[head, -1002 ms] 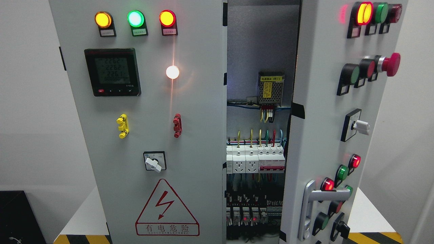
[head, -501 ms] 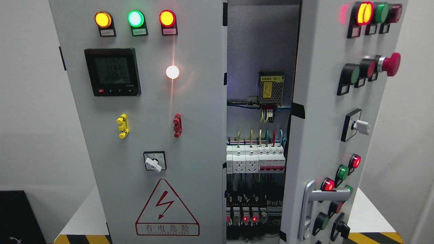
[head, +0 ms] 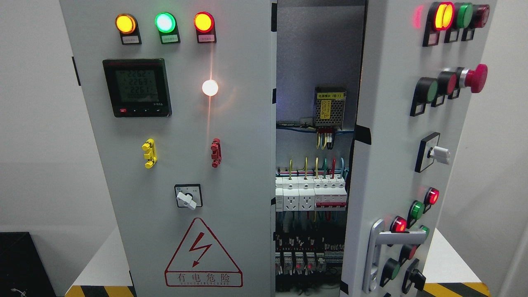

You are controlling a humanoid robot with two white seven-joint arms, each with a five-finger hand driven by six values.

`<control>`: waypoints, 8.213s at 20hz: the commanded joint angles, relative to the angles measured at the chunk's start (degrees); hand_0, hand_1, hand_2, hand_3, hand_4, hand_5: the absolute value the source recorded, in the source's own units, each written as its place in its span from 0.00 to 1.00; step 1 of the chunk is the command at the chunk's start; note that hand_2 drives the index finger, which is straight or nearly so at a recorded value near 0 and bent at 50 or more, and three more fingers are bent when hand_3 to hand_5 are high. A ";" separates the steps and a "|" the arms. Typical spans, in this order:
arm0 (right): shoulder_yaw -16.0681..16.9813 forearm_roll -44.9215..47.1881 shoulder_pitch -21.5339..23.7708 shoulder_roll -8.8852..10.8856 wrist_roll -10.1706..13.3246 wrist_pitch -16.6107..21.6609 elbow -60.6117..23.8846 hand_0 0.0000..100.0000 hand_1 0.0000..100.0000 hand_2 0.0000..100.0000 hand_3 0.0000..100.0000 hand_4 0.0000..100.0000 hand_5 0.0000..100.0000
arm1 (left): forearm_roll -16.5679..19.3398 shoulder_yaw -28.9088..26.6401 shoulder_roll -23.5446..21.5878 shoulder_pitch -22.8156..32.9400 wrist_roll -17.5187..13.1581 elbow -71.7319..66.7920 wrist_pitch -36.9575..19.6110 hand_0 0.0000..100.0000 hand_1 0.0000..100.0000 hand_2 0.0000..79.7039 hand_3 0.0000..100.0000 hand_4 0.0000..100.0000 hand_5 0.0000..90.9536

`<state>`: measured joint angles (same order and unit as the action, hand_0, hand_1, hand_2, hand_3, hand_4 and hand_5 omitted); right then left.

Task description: Open door with both hands

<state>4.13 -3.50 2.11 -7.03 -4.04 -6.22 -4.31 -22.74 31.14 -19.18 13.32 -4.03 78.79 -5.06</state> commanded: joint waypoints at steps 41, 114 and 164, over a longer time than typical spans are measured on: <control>-0.09 0.07 0.00 0.00 0.00 -0.02 -0.88 0.19 0.00 0.00 0.00 0.00 0.00 | -42.91 7.53 -25.64 -44.77 -0.02 39.16 -0.21 0.00 0.00 0.00 0.00 0.00 0.00; 0.00 0.07 0.00 0.00 0.00 -0.02 -0.97 0.19 0.00 0.00 0.00 0.00 0.00 | -64.09 29.42 -4.82 -82.49 0.25 31.95 4.54 0.00 0.00 0.00 0.00 0.00 0.00; -0.09 0.07 -0.18 0.00 -0.09 -0.02 -2.46 0.19 0.00 0.00 0.00 0.00 0.00 | -63.04 36.62 21.81 -91.72 0.51 11.65 5.15 0.00 0.00 0.00 0.00 0.00 0.00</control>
<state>4.04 -3.42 1.03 -7.03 -4.00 -6.23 -5.44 -85.87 66.24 -2.42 -77.44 -3.49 94.60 0.10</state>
